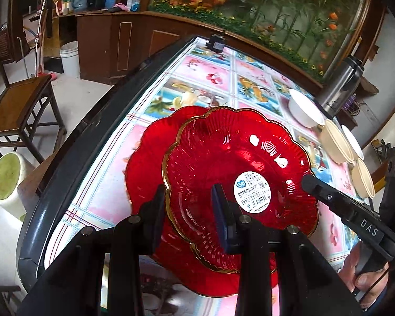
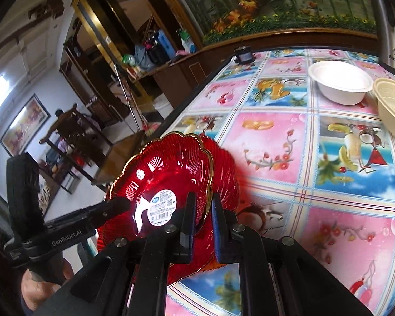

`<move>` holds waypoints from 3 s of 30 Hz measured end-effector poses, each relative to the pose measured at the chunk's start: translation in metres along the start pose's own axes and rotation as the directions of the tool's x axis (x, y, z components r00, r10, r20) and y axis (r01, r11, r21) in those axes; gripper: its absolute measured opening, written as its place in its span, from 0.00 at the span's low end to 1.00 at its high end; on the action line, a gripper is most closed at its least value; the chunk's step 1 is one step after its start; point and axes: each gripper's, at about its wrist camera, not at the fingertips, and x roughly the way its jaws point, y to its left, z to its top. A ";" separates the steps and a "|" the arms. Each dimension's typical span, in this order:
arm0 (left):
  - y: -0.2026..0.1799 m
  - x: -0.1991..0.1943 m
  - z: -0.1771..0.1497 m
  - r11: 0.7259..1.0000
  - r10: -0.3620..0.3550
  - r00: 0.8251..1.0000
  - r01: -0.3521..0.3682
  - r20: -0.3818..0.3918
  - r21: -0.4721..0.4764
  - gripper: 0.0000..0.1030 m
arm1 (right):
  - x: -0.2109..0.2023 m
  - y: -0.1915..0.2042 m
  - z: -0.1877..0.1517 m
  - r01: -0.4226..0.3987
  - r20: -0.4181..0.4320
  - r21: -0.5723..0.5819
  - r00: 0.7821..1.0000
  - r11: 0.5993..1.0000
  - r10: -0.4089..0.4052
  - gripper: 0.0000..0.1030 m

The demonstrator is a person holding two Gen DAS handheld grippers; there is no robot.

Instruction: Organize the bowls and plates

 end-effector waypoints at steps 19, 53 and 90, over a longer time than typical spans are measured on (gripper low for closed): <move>-0.016 0.011 0.000 0.986 0.111 0.994 -0.107 -0.023 0.127 0.53 | 0.026 0.033 -0.002 0.208 -0.057 -0.240 0.972 0.948 -0.227 0.12; -0.030 0.031 0.007 0.951 0.209 0.972 -0.177 -0.105 0.253 0.75 | 0.054 0.046 0.019 0.137 -0.282 -0.345 0.928 0.928 -0.242 0.34; -0.020 -0.009 0.016 0.969 0.154 0.988 -0.151 0.000 0.197 0.76 | 0.011 0.024 0.030 0.071 -0.147 -0.166 0.984 0.984 -0.096 0.42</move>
